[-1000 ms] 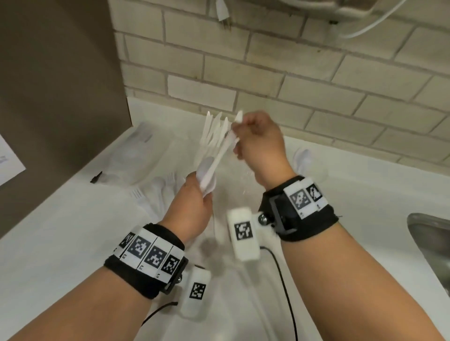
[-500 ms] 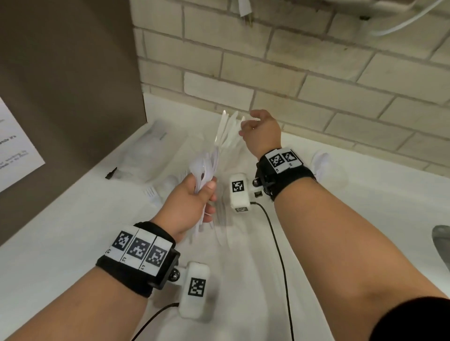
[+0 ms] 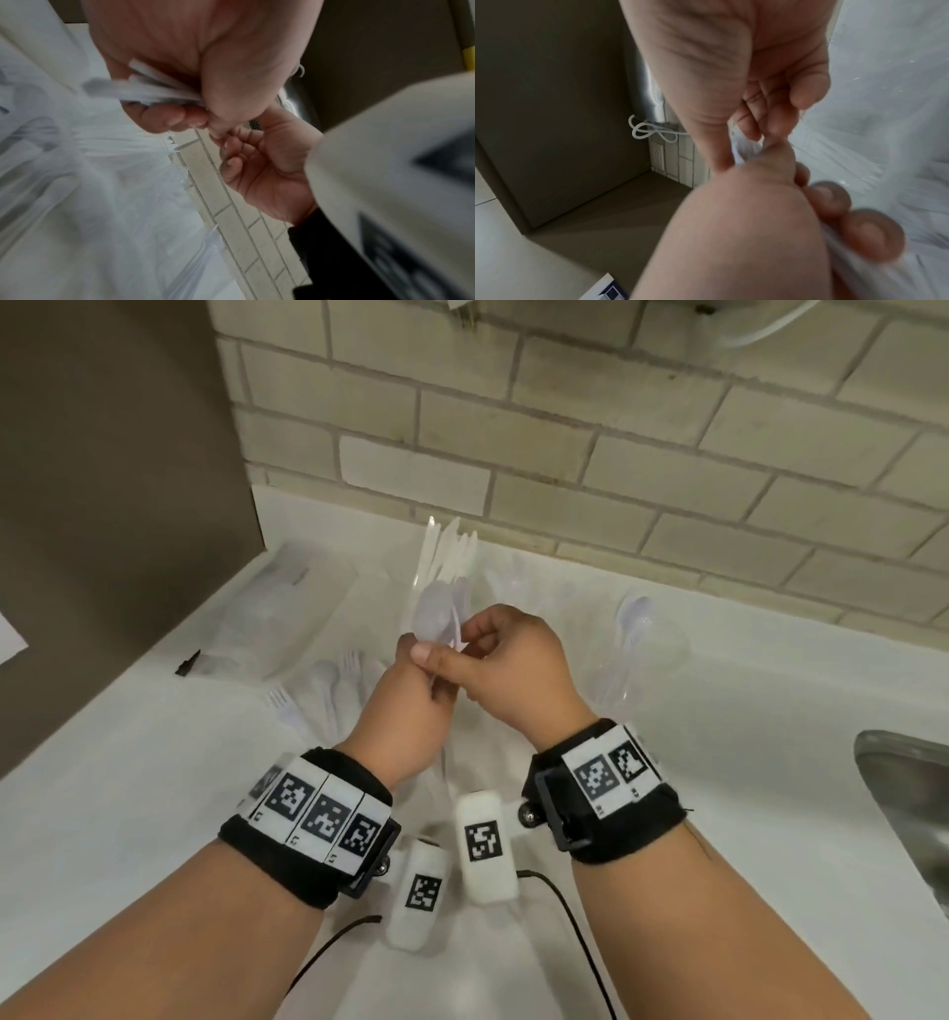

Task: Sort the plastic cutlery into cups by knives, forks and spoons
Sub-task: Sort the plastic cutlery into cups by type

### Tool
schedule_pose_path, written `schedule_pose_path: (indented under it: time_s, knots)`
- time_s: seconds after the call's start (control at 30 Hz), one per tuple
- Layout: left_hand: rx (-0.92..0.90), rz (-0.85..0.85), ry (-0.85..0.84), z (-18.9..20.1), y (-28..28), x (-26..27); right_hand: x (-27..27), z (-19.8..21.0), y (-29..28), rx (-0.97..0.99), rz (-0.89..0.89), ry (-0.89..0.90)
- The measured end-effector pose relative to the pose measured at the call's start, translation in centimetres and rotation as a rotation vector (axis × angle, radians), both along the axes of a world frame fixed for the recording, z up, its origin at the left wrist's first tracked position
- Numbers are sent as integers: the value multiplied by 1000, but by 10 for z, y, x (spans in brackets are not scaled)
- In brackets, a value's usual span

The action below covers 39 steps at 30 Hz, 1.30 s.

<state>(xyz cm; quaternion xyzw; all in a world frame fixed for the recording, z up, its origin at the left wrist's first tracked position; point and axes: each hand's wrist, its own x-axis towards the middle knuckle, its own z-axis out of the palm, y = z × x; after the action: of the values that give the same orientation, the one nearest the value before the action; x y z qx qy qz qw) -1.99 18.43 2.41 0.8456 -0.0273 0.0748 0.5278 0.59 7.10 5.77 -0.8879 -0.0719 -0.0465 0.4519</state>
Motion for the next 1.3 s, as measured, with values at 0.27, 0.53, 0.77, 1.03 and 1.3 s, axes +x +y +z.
schedule_pose_path:
  time_s: [0.27, 0.53, 0.77, 1.03, 1.3]
  knots:
    - [-320, -190, 139, -3, -3, -2, -1, -9, -5, 160, 10, 48]
    - [-738, -185, 239, -11, -3, -2, -4, -9, -8, 379, -38, 122]
    - [-505, -53, 191, -15, -2, 2, -7, -6, -7, 655, -154, 84]
    - [-368, -23, 115, -8, -13, 1, -7, -15, 3, 521, -133, 100]
    - [-987, -257, 408, 0, 5, -3, 1, -10, -30, 780, -178, 112]
